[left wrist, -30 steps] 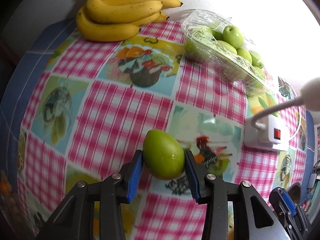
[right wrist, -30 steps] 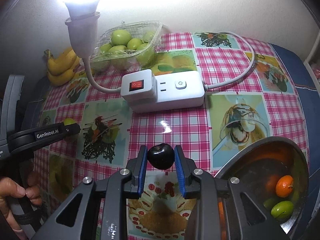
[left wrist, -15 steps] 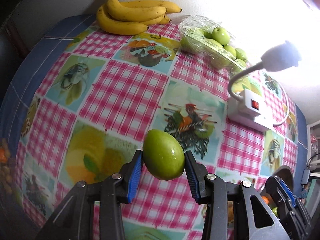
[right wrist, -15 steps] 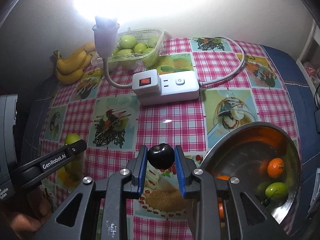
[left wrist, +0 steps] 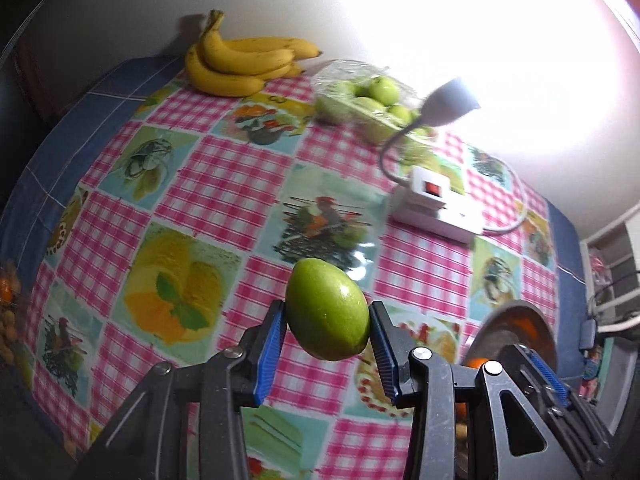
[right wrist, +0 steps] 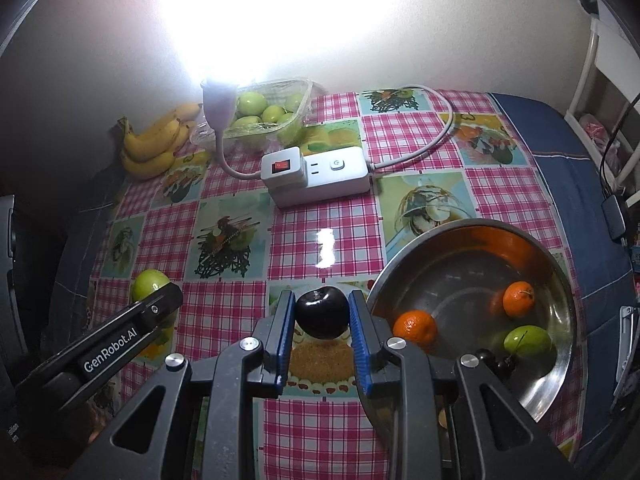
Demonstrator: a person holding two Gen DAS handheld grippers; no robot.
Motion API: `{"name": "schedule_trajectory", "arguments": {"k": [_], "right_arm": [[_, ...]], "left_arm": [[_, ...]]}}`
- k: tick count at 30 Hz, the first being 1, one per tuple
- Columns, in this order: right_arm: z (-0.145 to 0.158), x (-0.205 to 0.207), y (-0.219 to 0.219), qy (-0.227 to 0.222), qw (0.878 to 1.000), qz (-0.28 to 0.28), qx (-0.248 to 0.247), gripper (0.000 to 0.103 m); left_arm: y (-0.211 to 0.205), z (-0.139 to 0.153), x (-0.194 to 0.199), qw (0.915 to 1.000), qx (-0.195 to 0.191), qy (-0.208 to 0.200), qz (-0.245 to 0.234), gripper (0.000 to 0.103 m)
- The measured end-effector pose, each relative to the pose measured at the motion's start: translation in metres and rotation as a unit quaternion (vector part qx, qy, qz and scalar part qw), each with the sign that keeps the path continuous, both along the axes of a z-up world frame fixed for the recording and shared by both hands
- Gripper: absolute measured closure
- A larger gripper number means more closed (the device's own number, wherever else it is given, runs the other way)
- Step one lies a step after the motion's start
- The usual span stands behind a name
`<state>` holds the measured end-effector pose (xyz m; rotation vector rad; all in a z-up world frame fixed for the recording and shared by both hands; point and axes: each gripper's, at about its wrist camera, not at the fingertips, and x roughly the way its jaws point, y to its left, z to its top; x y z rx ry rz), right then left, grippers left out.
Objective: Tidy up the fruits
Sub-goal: 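Carry the green fruit and cherry over the steel bowl and lower them with both tools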
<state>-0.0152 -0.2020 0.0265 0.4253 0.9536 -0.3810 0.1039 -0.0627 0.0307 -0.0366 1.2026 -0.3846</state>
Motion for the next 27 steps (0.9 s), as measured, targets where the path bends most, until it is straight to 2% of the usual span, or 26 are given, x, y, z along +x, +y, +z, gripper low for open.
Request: {"name": "schedule_trajectory", "arguments": {"k": [7,14,22,27], "right_arm": [[0.004,-0.026,-0.011,-0.013,1.0,-0.022,0.008,0.075],[0.004,-0.049,-0.02,-0.016,0.999,-0.037,0.013,0.075],[0.0,-0.079,-0.051,-0.021,0.997,-0.073,0.026,0.075],[-0.007,-0.092,-0.075,-0.02,0.994,-0.099,0.038,0.075]], "left_arm": [[-0.013,0.01,-0.025,0.9997,-0.007,-0.007,-0.021,0.059],[-0.036,0.022,-0.057,0.9975,-0.002,-0.024,-0.067,0.059],[-0.073,0.034,-0.09,0.9894,-0.002,-0.044,-0.139,0.059],[-0.095,0.032,-0.1,0.9833,0.004,-0.054,-0.174,0.059]]}}
